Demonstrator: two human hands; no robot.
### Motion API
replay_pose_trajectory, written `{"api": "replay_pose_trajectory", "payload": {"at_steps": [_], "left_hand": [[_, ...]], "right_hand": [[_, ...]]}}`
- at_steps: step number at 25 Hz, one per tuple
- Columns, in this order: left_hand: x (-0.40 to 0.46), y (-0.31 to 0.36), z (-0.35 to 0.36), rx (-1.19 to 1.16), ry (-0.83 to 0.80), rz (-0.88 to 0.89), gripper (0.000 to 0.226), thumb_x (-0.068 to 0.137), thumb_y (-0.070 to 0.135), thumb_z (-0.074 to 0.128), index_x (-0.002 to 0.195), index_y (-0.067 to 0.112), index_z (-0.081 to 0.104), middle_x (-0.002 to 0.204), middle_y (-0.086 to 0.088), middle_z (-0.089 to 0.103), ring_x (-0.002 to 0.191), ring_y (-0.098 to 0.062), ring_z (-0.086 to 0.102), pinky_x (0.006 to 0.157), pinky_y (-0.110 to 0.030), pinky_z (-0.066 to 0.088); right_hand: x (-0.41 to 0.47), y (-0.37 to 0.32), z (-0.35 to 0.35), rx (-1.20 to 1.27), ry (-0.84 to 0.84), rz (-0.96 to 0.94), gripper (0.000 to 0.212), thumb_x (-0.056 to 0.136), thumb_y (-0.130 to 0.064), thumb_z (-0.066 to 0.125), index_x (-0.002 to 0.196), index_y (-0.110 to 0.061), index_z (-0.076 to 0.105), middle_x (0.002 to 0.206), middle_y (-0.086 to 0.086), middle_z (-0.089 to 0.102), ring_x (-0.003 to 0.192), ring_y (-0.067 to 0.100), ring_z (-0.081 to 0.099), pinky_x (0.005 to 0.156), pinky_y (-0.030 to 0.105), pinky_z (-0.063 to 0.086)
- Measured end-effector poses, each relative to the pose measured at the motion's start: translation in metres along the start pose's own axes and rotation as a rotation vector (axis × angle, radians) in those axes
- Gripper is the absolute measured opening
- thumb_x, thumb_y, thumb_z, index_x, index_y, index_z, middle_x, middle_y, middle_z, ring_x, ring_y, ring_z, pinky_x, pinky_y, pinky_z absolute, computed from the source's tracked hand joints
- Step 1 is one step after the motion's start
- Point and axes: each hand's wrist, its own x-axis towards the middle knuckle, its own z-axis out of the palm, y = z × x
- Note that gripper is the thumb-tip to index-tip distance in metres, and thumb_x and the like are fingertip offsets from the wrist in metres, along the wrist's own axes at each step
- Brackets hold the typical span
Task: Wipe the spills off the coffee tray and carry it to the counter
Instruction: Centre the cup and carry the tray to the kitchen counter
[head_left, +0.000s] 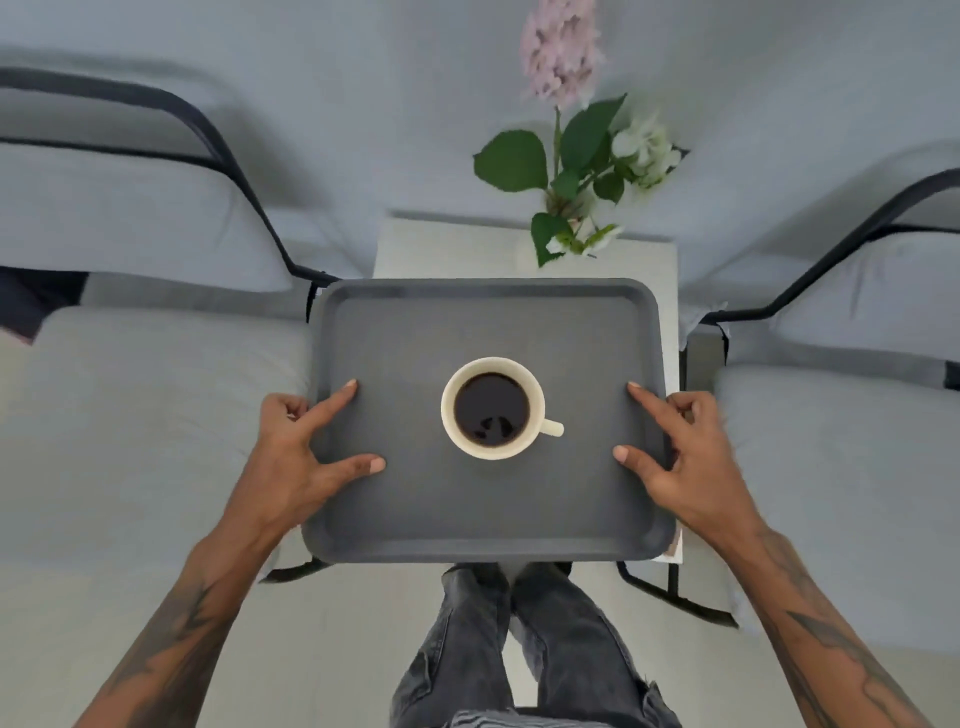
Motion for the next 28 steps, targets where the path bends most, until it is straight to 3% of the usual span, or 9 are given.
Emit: {"api": "replay_pose_trajectory", "payload": {"at_steps": [2, 4, 7, 11, 16, 20, 23, 26, 28], "left_hand": [[-0.016, 0.028, -0.042, -0.002, 0.008, 0.014, 0.089, 0.056, 0.039, 0.091, 0.137, 0.041, 0.054, 0.112, 0.000, 0.032, 0.110, -0.019, 0.041, 0.101, -0.025, 0.036], [-0.034, 0.058, -0.086, -0.006, 0.036, 0.033, 0.090, 0.055, 0.040, 0.091, 0.137, 0.040, 0.053, 0.112, -0.003, 0.035, 0.107, -0.019, 0.043, 0.098, -0.026, 0.037], [-0.059, 0.095, -0.141, -0.036, 0.099, 0.075, 0.091, 0.053, 0.043, 0.091, 0.136, 0.039, 0.054, 0.111, -0.004, 0.039, 0.103, -0.019, 0.046, 0.090, -0.025, 0.037], [-0.084, 0.138, -0.194, -0.138, 0.193, 0.114, 0.102, 0.040, 0.057, 0.093, 0.134, 0.038, 0.057, 0.110, 0.002, 0.044, 0.106, -0.020, 0.051, 0.093, -0.032, 0.044], [-0.119, 0.190, -0.259, -0.191, 0.338, 0.159, 0.108, 0.033, 0.066, 0.091, 0.132, 0.037, 0.059, 0.120, -0.003, 0.053, 0.110, -0.025, 0.058, 0.098, -0.049, 0.051], [-0.159, 0.217, -0.272, -0.233, 0.440, 0.132, 0.097, 0.043, 0.049, 0.096, 0.132, 0.032, 0.062, 0.119, -0.005, 0.057, 0.109, -0.025, 0.058, 0.090, -0.041, 0.050], [-0.192, 0.221, -0.264, -0.312, 0.526, 0.058, 0.087, 0.049, 0.038, 0.095, 0.130, 0.026, 0.064, 0.109, 0.003, 0.056, 0.107, -0.022, 0.057, 0.086, -0.038, 0.050], [-0.231, 0.211, -0.253, -0.350, 0.588, -0.026, 0.093, 0.042, 0.051, 0.095, 0.127, 0.029, 0.066, 0.105, 0.008, 0.058, 0.103, -0.022, 0.061, 0.086, -0.039, 0.052], [-0.265, 0.199, -0.247, -0.379, 0.675, -0.087, 0.097, 0.036, 0.055, 0.093, 0.125, 0.030, 0.067, 0.104, 0.010, 0.060, 0.097, -0.015, 0.062, 0.077, -0.033, 0.052]], "right_hand": [[-0.006, -0.033, -0.037, 0.021, 0.021, -0.035, 0.068, 0.075, -0.023, 0.082, 0.137, -0.027, 0.055, 0.110, 0.003, 0.037, 0.096, 0.018, 0.045, 0.078, 0.011, 0.040], [-0.011, -0.068, -0.075, 0.042, 0.044, -0.076, 0.066, 0.075, -0.025, 0.082, 0.135, -0.028, 0.056, 0.109, 0.002, 0.038, 0.096, 0.019, 0.046, 0.076, 0.009, 0.039], [-0.013, -0.115, -0.129, 0.084, 0.101, -0.134, 0.062, 0.074, -0.026, 0.082, 0.132, -0.031, 0.060, 0.109, 0.000, 0.042, 0.098, 0.015, 0.049, 0.084, 0.012, 0.042], [-0.004, -0.167, -0.190, 0.154, 0.125, -0.223, 0.054, 0.073, -0.027, 0.083, 0.124, -0.032, 0.066, 0.108, -0.006, 0.048, 0.104, 0.011, 0.054, 0.094, 0.033, 0.047], [0.018, -0.228, -0.257, 0.197, 0.138, -0.369, 0.048, 0.071, -0.035, 0.083, 0.118, -0.034, 0.070, 0.107, -0.011, 0.052, 0.097, 0.008, 0.055, 0.086, 0.027, 0.042], [0.032, -0.256, -0.286, 0.231, 0.073, -0.463, 0.045, 0.072, -0.038, 0.081, 0.115, -0.038, 0.070, 0.111, -0.008, 0.053, 0.098, 0.012, 0.055, 0.084, 0.032, 0.045], [0.041, -0.276, -0.298, 0.234, -0.006, -0.551, 0.039, 0.074, -0.039, 0.080, 0.112, -0.040, 0.069, 0.107, -0.017, 0.052, 0.101, 0.017, 0.055, 0.083, 0.035, 0.048], [0.042, -0.297, -0.295, 0.194, -0.057, -0.635, 0.039, 0.076, -0.039, 0.078, 0.113, -0.038, 0.070, 0.107, -0.014, 0.052, 0.103, 0.017, 0.054, 0.083, 0.034, 0.045], [0.035, -0.316, -0.285, 0.162, -0.112, -0.703, 0.036, 0.077, -0.038, 0.077, 0.113, -0.037, 0.071, 0.110, -0.007, 0.053, 0.105, 0.018, 0.053, 0.087, 0.037, 0.045]]}}
